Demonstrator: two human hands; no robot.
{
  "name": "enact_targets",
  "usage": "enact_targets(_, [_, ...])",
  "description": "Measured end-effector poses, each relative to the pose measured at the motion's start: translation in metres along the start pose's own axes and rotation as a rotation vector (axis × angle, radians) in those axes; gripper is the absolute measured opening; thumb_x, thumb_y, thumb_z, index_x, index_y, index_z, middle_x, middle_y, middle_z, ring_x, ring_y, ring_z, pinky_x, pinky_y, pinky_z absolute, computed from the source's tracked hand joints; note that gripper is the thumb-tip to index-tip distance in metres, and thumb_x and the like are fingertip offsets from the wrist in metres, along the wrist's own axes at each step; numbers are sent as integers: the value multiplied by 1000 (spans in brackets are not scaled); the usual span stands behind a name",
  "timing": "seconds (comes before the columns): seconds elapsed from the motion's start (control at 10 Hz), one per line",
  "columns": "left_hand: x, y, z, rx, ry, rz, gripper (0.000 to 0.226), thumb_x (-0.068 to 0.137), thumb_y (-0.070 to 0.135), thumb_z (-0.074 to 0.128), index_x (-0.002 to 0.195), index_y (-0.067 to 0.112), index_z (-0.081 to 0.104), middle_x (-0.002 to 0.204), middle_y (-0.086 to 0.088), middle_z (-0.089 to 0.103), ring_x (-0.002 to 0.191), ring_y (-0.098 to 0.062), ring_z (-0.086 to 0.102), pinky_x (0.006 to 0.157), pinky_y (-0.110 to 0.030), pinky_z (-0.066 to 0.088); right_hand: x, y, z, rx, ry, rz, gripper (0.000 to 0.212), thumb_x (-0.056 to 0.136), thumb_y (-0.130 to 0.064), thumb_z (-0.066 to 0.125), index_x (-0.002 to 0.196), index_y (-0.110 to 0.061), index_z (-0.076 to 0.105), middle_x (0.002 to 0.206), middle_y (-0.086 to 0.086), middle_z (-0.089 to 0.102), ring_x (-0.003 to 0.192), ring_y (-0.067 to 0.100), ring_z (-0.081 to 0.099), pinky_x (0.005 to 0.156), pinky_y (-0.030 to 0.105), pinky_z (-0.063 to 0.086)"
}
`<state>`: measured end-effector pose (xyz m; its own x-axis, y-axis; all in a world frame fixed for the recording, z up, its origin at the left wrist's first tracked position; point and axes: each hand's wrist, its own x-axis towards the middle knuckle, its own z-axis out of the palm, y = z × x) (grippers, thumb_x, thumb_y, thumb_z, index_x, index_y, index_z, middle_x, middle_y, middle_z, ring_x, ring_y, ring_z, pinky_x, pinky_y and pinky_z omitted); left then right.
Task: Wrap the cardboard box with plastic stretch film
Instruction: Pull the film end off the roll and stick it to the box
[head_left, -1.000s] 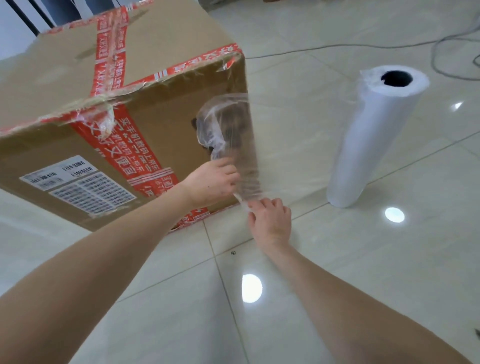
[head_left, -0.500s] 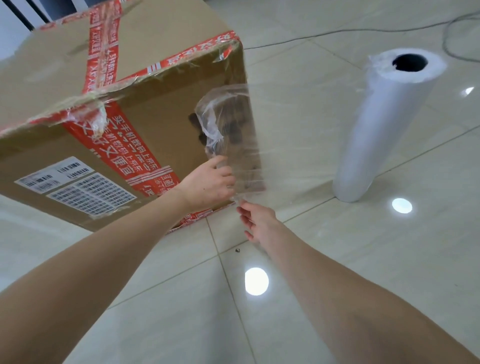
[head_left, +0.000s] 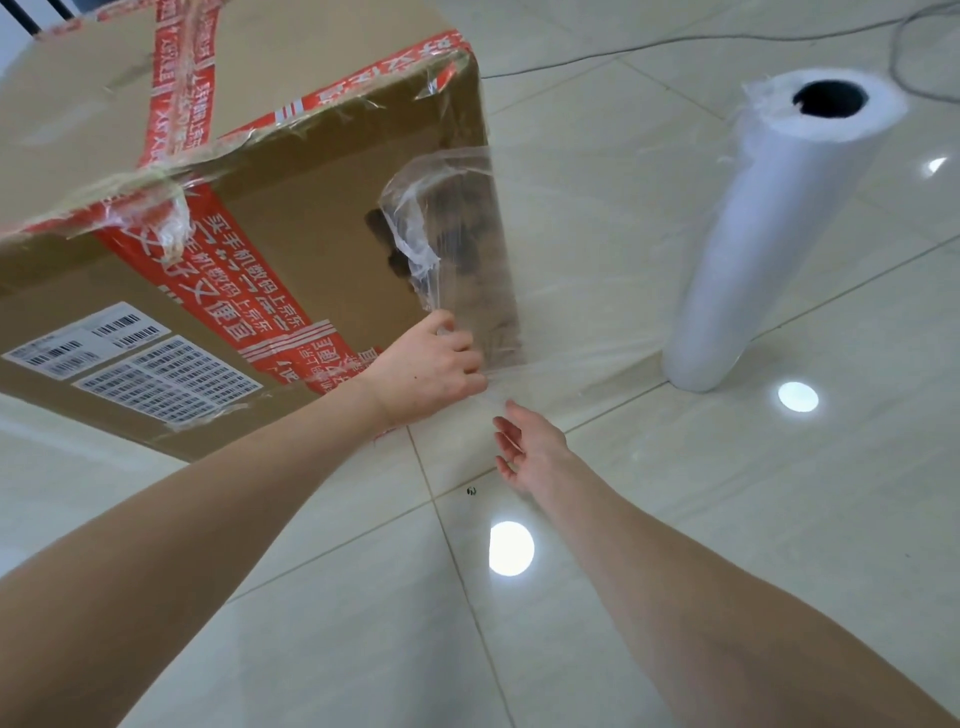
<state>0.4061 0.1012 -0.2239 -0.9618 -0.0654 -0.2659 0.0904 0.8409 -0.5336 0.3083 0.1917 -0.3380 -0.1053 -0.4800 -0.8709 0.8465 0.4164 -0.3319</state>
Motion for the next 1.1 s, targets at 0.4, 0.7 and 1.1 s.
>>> enact_targets(0.4, [-5,-3,5,-47,12,-37,18,73,2,61,67,18,60,66,2,54,67,-21,54,89,-42,47,7,4,6,-195,-11,-80,14,81,-15,71,71,-16,62,64,-3,62,48,4,49,43,17,29])
enact_targets(0.7, [15,-18,-24,-92,319,-87,39,80,11,50,117,13,65,118,-10,65,110,-28,61,98,-43,48,11,12,17,-242,24,-174,22,84,-10,67,65,-10,57,60,1,55,47,9,39,39,17,26])
enact_targets(1.1, [6,-50,-23,251,139,-165,58,91,16,27,146,1,17,155,-14,21,144,-27,18,118,-43,6,17,9,7,-388,59,-242,32,81,-22,71,55,-16,54,59,0,56,52,13,44,54,23,33])
